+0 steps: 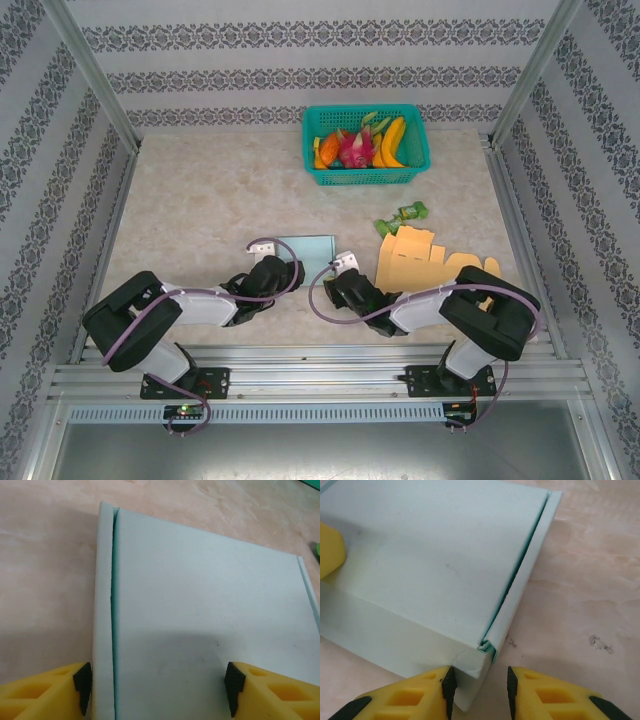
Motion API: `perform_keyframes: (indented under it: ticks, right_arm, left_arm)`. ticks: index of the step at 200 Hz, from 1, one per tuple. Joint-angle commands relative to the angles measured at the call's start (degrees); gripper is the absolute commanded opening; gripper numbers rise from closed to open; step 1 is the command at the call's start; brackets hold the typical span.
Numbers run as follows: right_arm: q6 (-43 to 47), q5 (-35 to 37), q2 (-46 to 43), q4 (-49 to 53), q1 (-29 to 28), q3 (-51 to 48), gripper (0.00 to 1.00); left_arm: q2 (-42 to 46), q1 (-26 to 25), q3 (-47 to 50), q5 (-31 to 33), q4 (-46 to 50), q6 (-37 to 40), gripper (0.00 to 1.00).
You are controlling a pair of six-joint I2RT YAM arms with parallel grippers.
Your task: Fold the paper box
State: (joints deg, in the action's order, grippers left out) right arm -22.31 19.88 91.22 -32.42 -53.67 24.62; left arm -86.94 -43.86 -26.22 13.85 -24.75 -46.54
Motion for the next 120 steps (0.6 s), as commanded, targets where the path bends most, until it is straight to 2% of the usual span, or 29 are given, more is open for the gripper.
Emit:
perform_keyframes:
  ticks: [1,62,92,120]
  right_arm:
    - [0.34,-1.57,3.18,-0.02,1.49,0.78,0.35]
    - [0.65,-3.85,7.83,-2.53,4.37,1.50,0.34]
    - [-1.13,-5.74,5.24,-3.47,5.24,-0.08,0.35]
    - [-2.28,-6.45,0.96,0.53,5.42,0.33,0.38]
  left_arm:
    - [-4.66,-0.35,2.56,-4.23,12.61,2.15,0.70]
    - [-5.17,-0.35,2.18,-5.41,12.31,2.86,0.69]
    - [-3.65,-0.35,1.90,-5.28,13.75,3.05,0.69]
    - [-1.52,-0.36,0.83,-4.95,16.33,3.13,0.71]
